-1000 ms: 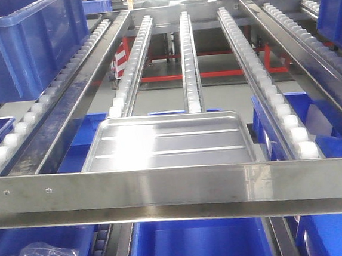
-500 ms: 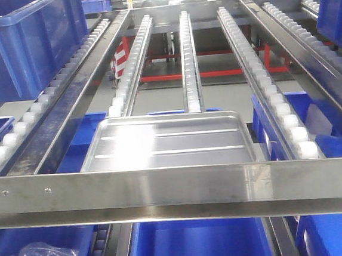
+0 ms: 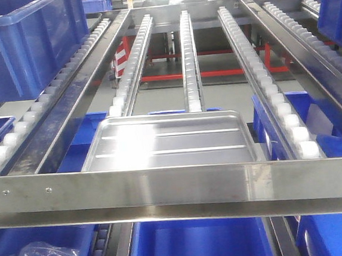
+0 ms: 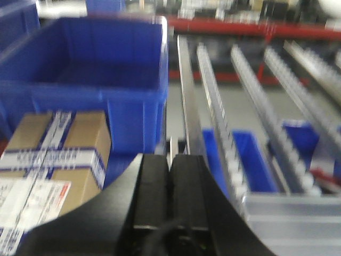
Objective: Grab silver tray and stack on right shelf
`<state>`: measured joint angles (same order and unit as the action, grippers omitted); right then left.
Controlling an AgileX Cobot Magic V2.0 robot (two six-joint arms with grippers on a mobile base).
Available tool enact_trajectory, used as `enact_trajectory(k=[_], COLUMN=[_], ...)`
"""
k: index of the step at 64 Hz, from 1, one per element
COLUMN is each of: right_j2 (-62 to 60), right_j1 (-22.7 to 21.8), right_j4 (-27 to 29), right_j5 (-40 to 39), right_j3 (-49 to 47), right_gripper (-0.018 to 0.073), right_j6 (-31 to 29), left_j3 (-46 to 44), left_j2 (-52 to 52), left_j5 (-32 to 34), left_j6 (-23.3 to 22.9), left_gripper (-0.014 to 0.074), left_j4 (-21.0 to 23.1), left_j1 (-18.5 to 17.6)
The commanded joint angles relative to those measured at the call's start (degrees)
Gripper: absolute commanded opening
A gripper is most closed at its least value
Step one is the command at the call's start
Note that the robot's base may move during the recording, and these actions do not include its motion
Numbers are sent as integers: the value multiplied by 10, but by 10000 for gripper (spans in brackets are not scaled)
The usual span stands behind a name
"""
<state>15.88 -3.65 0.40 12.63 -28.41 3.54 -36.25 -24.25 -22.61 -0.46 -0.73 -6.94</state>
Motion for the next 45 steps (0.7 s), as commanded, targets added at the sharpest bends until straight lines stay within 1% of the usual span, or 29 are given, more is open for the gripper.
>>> enact_trajectory(k=[1, 5, 7, 11, 15, 17, 21, 24, 28, 31, 33, 40, 42, 45], right_j2=[41, 61, 70, 86, 100, 110, 126, 144, 171, 193, 211, 279, 298, 326], right_j1=[17, 34, 45, 68, 92, 104, 130, 150, 178, 199, 216, 273, 287, 304], right_j4=[3, 3, 3, 4, 6, 8, 18, 26, 42, 48, 51, 52, 52, 52], right_j5=[-14, -3, 3, 7, 7, 7, 7, 6, 3, 3, 3, 2, -4, -9], right_j3=[-30, -34, -35, -35, -36, -36, -36, -38, -45, -54, -63, -100, -110, -123], right_gripper=[63, 99, 135, 230, 321, 369, 415, 423, 423, 426, 430, 442, 442, 442], right_j6=[-4, -4, -4, -4, -4, -4, -4, -4, -4, -4, -4, -4, -4, -4], left_j3=[-38, -52, -58, -68, -76, -78, -81, -82, -84, -88, -92, -117, -126, -138], left_j2=[-55, -87, -100, -121, -138, -146, -159, -169, -181, -194, -201, -247, -264, -289], left_j5=[5, -15, -25, -39, -57, -62, -76, -80, -80, -77, -74, -64, -62, -62], left_j6=[24, 31, 39, 48, 84, 107, 144, 156, 156, 156, 156, 156, 156, 156], left_gripper=[-90, -90, -89, -88, -75, -43, 64, 171, 263, 295, 297, 297, 297, 296], left_j4=[-2, 7, 15, 32, 70, 94, 150, 184, 206, 207, 205, 175, 169, 166], left_j1=[-4, -4, -4, -4, -4, -4, -4, -4, -16, -41, -66, -181, -210, -244])
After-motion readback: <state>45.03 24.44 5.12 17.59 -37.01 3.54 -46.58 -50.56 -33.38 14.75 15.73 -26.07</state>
